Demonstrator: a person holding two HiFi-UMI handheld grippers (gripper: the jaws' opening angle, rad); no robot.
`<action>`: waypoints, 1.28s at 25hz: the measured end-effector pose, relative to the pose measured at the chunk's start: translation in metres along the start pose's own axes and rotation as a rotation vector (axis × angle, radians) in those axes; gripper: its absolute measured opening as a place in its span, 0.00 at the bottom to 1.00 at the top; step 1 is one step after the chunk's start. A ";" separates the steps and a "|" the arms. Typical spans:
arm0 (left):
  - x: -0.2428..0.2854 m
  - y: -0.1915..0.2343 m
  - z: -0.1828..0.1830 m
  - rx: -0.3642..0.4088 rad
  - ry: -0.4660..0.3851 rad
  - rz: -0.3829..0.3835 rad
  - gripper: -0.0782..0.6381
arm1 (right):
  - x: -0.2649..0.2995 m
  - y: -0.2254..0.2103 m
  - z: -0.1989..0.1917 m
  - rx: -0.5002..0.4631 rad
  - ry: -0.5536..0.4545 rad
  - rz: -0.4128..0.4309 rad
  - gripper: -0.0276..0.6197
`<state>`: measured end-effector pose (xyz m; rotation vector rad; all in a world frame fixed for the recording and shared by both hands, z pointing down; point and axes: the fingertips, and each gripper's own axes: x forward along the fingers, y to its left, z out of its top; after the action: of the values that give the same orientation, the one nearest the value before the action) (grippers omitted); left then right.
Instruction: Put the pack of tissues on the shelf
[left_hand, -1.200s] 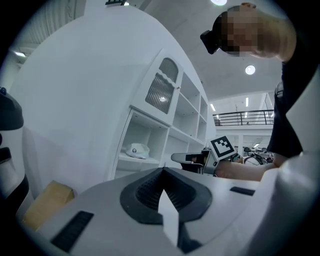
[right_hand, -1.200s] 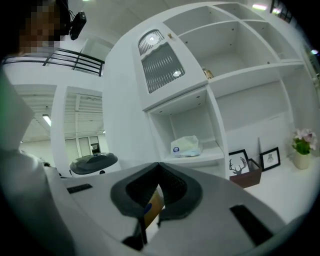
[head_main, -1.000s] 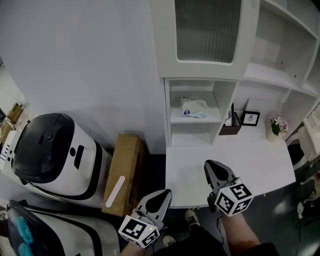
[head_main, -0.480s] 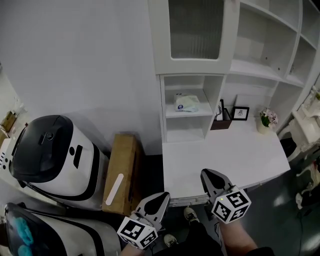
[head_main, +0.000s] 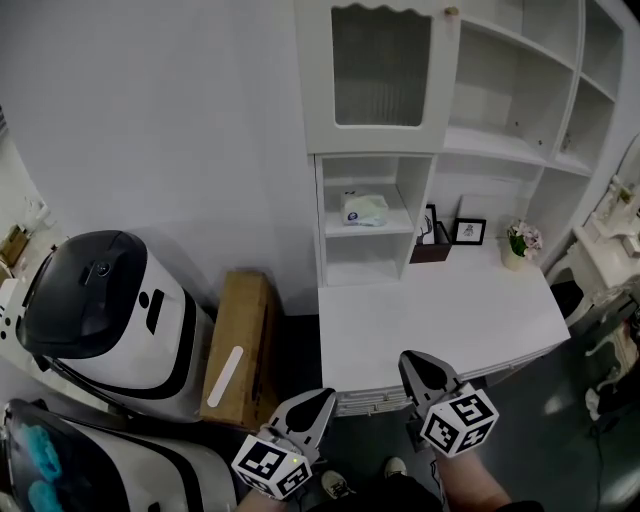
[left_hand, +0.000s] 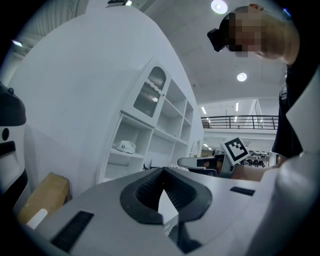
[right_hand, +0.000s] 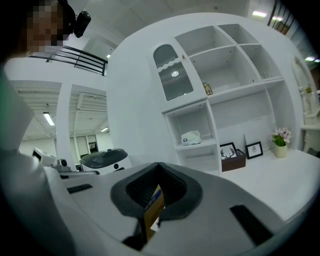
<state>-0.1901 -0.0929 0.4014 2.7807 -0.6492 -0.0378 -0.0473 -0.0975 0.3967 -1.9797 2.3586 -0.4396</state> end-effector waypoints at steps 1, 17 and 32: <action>-0.001 -0.002 -0.001 0.000 0.001 0.005 0.11 | -0.002 0.001 -0.001 -0.002 0.002 0.007 0.05; 0.033 -0.076 -0.026 -0.002 0.033 0.066 0.11 | -0.067 -0.040 -0.015 0.026 0.049 0.089 0.05; 0.052 -0.137 -0.043 0.025 0.038 0.155 0.11 | -0.113 -0.063 -0.031 0.046 0.073 0.218 0.05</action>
<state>-0.0808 0.0139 0.4066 2.7380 -0.8591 0.0554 0.0286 0.0085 0.4237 -1.6905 2.5459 -0.5566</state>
